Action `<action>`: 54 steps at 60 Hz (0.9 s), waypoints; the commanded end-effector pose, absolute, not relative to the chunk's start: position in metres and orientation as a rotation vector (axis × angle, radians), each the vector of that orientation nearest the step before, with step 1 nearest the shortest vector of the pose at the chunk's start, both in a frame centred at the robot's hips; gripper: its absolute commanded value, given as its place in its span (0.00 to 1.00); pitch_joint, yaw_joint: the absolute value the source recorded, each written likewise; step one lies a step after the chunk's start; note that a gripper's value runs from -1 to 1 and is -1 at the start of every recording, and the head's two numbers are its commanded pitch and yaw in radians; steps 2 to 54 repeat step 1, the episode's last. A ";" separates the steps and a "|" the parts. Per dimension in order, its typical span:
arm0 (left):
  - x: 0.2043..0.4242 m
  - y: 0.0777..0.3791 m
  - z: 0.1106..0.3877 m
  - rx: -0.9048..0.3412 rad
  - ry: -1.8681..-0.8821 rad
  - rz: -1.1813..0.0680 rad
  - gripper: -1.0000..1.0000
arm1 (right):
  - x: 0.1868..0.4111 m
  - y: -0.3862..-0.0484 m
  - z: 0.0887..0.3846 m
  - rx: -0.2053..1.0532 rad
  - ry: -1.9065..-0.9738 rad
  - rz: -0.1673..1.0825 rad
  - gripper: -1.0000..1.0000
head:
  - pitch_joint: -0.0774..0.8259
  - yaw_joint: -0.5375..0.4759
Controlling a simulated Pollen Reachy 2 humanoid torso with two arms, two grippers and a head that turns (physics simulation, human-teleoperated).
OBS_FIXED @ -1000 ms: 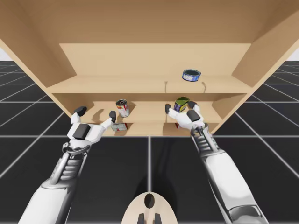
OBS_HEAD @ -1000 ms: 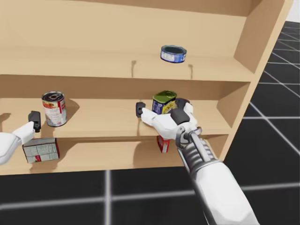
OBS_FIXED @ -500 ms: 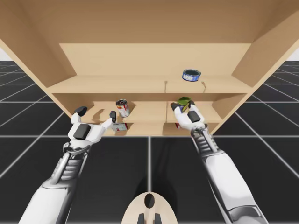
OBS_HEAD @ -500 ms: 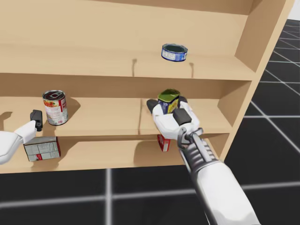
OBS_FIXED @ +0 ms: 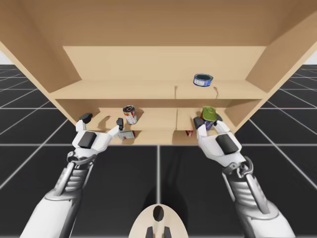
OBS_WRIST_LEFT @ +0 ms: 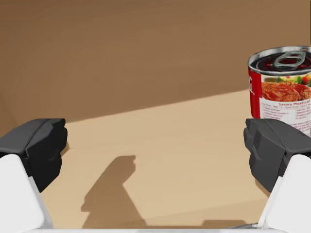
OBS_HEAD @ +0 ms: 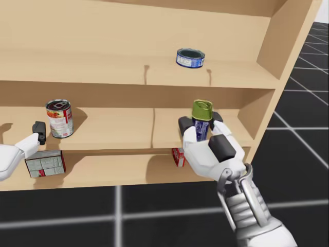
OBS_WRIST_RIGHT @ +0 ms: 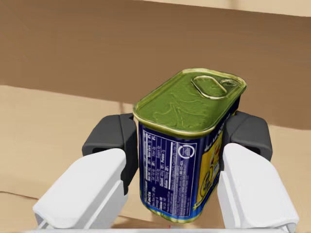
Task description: Look through the shelves, find the meat can, and take it.
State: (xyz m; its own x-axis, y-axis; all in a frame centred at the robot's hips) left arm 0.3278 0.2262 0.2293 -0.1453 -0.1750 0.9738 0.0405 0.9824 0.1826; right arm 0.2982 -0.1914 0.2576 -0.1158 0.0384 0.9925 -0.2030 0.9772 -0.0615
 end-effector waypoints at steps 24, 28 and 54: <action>0.328 0.225 0.229 0.105 -1.705 -0.190 0.00 | 0.239 -0.186 0.268 0.182 -1.745 0.241 1.00 | 0.58 0.34; 0.328 0.225 0.229 0.105 -1.705 -0.190 0.00 | 0.239 -0.186 0.268 0.182 -1.745 0.241 1.00 | 0.58 0.34; 0.328 0.225 0.229 0.105 -1.705 -0.190 0.00 | 0.239 -0.186 0.268 0.182 -1.745 0.241 1.00 | 0.58 0.34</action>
